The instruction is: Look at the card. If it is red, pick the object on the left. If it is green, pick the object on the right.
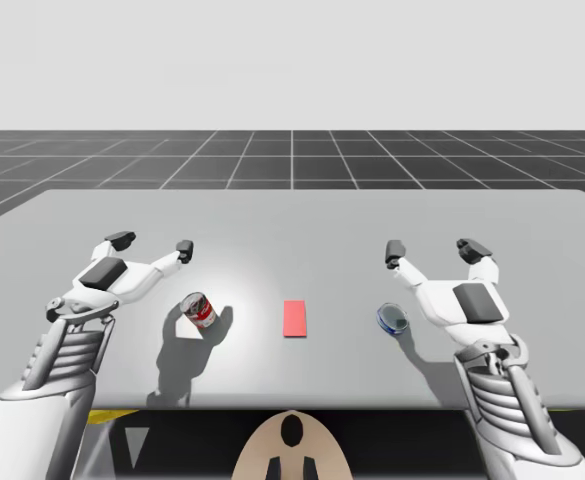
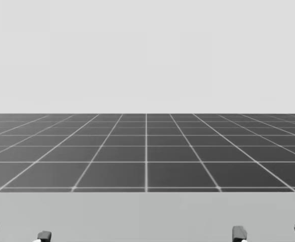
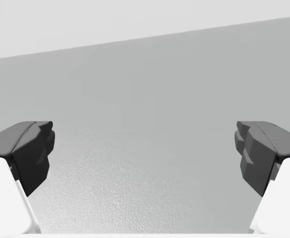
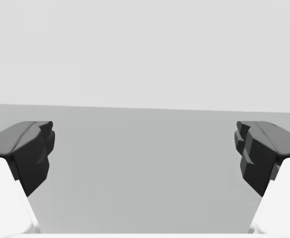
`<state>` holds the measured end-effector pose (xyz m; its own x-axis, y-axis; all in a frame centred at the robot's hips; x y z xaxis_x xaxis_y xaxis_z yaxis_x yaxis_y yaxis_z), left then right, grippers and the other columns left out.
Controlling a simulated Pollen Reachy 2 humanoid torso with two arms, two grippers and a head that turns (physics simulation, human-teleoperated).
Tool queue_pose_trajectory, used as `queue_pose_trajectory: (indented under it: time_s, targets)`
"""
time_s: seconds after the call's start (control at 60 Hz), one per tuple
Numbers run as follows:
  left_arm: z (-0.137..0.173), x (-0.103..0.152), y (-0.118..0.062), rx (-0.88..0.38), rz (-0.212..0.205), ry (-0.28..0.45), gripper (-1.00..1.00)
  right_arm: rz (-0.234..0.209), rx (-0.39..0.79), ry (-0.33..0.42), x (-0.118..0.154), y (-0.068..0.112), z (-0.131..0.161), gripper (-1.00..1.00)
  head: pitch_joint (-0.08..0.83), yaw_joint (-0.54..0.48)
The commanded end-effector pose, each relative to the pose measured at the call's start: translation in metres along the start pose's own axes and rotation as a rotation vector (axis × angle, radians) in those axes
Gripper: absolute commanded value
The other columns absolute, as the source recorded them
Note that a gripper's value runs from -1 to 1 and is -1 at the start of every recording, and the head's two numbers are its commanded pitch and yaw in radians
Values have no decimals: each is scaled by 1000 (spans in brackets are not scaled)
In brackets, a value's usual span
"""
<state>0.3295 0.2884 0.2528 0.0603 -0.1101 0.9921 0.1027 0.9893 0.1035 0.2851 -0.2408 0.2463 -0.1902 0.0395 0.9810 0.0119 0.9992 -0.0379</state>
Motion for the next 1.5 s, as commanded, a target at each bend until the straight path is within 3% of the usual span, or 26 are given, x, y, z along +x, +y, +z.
queue_pose_trajectory:
  time_s: [0.017, 0.117, 0.45, 0.867, 1.183, 1.5]
  targets:
    - [0, 0, 0, 1, 1, 0, -1000, 0, -62, -4, -3, 5, 2, -1000, 10, -4]
    - [0, 1, 1, 3, 6, -2, -1000, -13, -29, -14, -2, 5, 1, -1000, 45, -8]
    - [0, 2, 4, 12, 16, -8, -1000, -5, -40, -10, -3, 3, -2, -1000, 363, -25]
    - [-1, 4, 7, 14, 20, -11, -1000, 13, -27, -1, -6, 4, -2, -1000, 645, 22]
    - [0, 4, 7, 13, 19, -14, -1000, 22, -23, 1, -8, 5, -3, -1000, 754, -3]
    - [-1, 5, 6, 16, 18, -13, -1000, 29, -19, -2, -7, 5, -2, -1000, 753, 38]
